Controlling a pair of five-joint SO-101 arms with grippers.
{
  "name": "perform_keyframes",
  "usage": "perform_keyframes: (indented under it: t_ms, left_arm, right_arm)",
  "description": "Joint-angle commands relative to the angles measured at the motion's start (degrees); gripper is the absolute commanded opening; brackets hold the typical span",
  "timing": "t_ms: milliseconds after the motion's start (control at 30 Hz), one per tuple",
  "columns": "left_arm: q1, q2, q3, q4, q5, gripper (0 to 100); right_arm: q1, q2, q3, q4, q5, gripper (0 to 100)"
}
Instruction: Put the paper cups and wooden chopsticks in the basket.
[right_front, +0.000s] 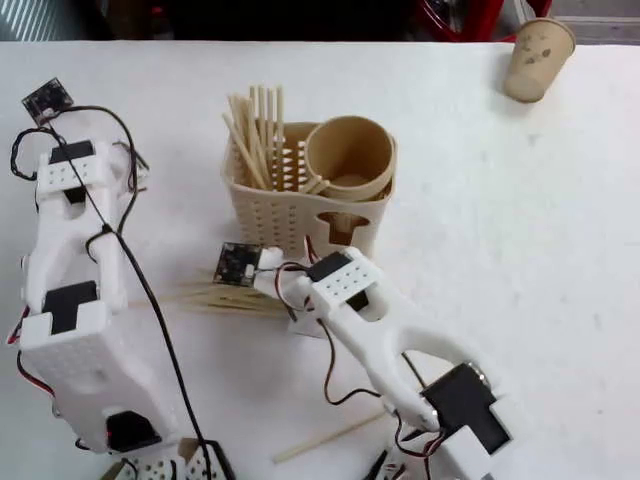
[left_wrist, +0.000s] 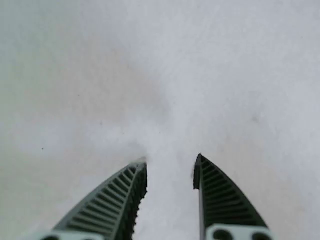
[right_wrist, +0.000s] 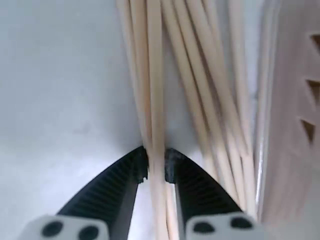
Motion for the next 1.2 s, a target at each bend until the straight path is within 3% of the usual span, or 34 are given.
perform_keyframes:
  t_ms: [0, 267, 500, 667, 867, 1167]
  left_arm:
    - [-0.6, -0.3, -0.8, -0.9, 0.3, 17]
    - [-0.6, -0.2, -0.9, -1.1, 0.3, 17]
    - [-0.6, -0.2, -1.0, -1.1, 0.3, 17]
    - [-0.6, -0.2, -1.0, -1.1, 0.3, 17]
    - [-0.6, -0.1, -0.8, -1.1, 0.3, 17]
    - [-0.6, -0.1, -0.7, -1.1, 0.3, 17]
  right_arm:
    - [3.6, -5.8, -0.5, 1.3, -0.5, 1.6]
    - [8.0, -23.3, -0.4, 10.5, -2.6, 1.6]
    - [5.1, -37.3, -0.4, 18.4, -4.3, 1.6]
    - [1.8, -48.7, -5.9, 19.0, -14.5, 1.6]
    - [1.8, -50.0, -19.3, 10.6, -21.2, 1.6]
    - [-4.4, -38.8, -28.1, -14.5, -29.5, 1.6]
